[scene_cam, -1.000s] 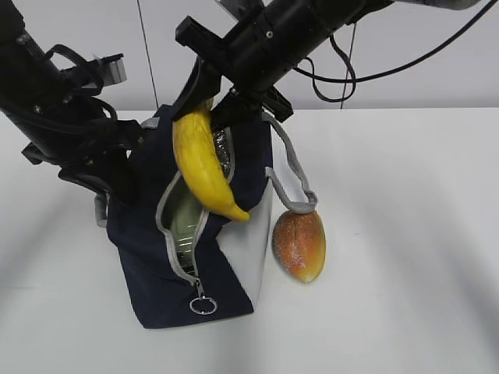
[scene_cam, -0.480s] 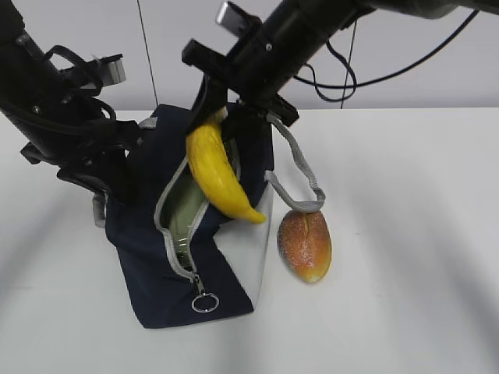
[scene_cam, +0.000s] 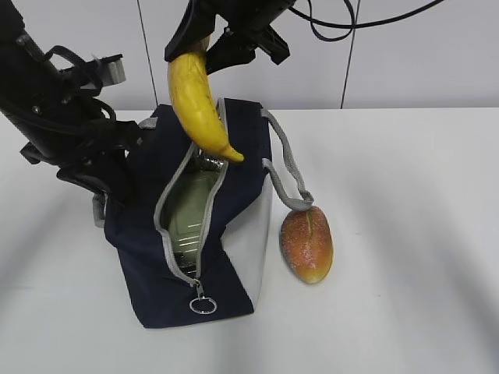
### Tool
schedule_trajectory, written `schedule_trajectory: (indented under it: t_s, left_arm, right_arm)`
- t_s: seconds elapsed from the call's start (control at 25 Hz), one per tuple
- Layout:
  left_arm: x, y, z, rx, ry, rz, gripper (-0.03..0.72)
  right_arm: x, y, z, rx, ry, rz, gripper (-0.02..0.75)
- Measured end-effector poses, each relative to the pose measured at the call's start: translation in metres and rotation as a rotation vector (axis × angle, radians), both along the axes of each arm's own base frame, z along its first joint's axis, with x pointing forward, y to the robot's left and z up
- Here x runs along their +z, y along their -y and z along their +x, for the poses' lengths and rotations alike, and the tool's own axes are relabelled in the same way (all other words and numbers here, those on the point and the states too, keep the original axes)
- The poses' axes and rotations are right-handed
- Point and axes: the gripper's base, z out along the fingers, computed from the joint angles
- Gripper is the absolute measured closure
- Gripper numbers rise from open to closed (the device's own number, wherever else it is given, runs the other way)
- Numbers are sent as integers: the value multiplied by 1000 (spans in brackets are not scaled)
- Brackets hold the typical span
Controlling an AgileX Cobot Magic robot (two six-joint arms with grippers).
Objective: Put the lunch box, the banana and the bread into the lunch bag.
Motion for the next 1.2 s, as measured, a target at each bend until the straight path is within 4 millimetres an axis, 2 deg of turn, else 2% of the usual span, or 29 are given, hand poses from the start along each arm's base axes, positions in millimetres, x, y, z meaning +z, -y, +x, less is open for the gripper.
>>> schedule_trajectory:
  t_s: [0.2, 0.4, 0.64, 0.8, 1.08, 1.2]
  left_arm:
    - [0, 0, 0, 0, 0, 0, 669]
    - [0, 0, 0, 0, 0, 0, 669]
    - [0, 0, 1, 2, 6, 0, 668]
    - [1, 1, 3, 18, 26, -19, 666]
    - [5, 8, 9, 98, 65, -109, 665]
    - [6, 9, 11, 112, 77, -123, 664]
  right_arm:
    - [-8, -6, 11, -45, 4, 62, 447]
    - [-43, -13, 22, -39, -76, 48, 447]
    - [-73, -6, 24, -10, -109, -147, 447]
    - [-76, -2, 26, -22, -93, -214, 447]
    - [-81, -17, 17, 16, -62, -292, 447]
    - [-92, -22, 11, 35, -89, -319, 447]
